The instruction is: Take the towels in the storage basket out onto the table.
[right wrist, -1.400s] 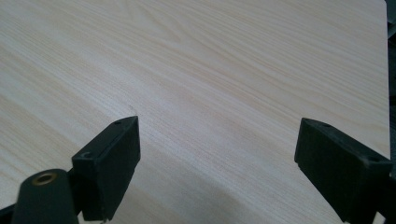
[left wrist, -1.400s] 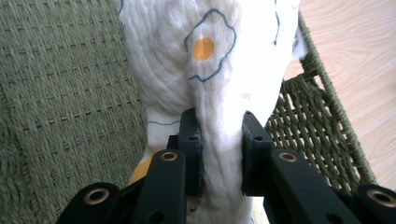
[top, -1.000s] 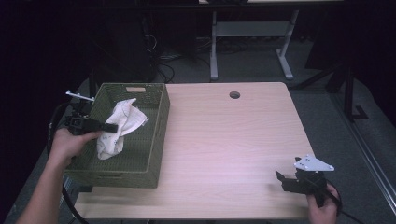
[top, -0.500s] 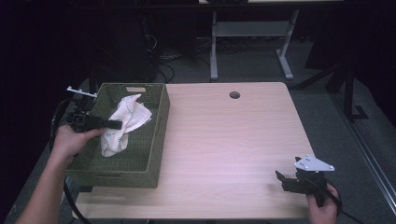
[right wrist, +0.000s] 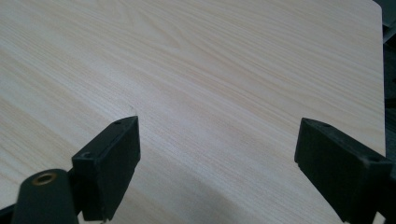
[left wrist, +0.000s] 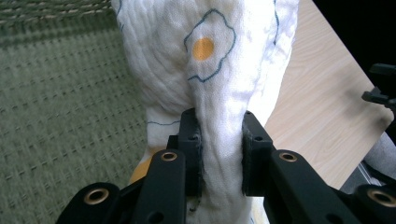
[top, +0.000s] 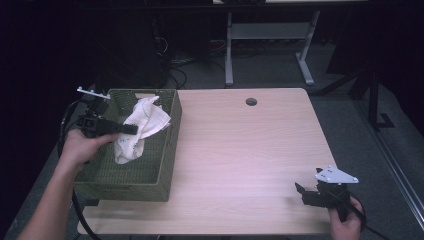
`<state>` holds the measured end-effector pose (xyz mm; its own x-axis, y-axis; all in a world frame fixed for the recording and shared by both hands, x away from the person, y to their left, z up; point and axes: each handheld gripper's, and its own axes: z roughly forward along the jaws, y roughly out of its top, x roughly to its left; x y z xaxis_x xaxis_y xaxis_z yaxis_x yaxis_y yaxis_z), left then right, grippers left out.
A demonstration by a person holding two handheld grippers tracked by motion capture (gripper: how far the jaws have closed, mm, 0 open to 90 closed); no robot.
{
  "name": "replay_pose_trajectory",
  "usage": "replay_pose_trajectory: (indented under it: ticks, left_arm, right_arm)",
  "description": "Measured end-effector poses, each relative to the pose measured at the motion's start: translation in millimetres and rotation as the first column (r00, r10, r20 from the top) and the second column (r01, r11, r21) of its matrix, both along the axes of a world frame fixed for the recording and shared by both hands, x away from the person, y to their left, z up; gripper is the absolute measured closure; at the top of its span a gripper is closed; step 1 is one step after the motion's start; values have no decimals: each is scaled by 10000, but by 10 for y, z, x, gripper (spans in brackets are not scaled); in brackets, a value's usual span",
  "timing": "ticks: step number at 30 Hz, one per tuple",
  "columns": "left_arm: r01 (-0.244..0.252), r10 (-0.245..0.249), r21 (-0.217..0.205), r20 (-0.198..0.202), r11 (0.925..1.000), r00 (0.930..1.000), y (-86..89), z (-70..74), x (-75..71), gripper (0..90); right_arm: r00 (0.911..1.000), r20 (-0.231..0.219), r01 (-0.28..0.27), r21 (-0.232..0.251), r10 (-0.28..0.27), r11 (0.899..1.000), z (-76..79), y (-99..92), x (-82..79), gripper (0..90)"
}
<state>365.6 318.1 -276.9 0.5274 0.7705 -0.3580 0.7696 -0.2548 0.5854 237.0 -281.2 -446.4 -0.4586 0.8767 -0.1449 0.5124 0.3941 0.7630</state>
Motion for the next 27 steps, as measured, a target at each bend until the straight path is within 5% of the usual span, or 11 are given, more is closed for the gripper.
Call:
replay_pose_trajectory:
  ticks: [27]
  left_arm:
    - [778, -780, 60, 212, 9969, 9967, -445, 132, 60, 741]
  right_arm:
    - [10000, 64, 4, 1, -4, 10000, 12, -7, -11, 139]
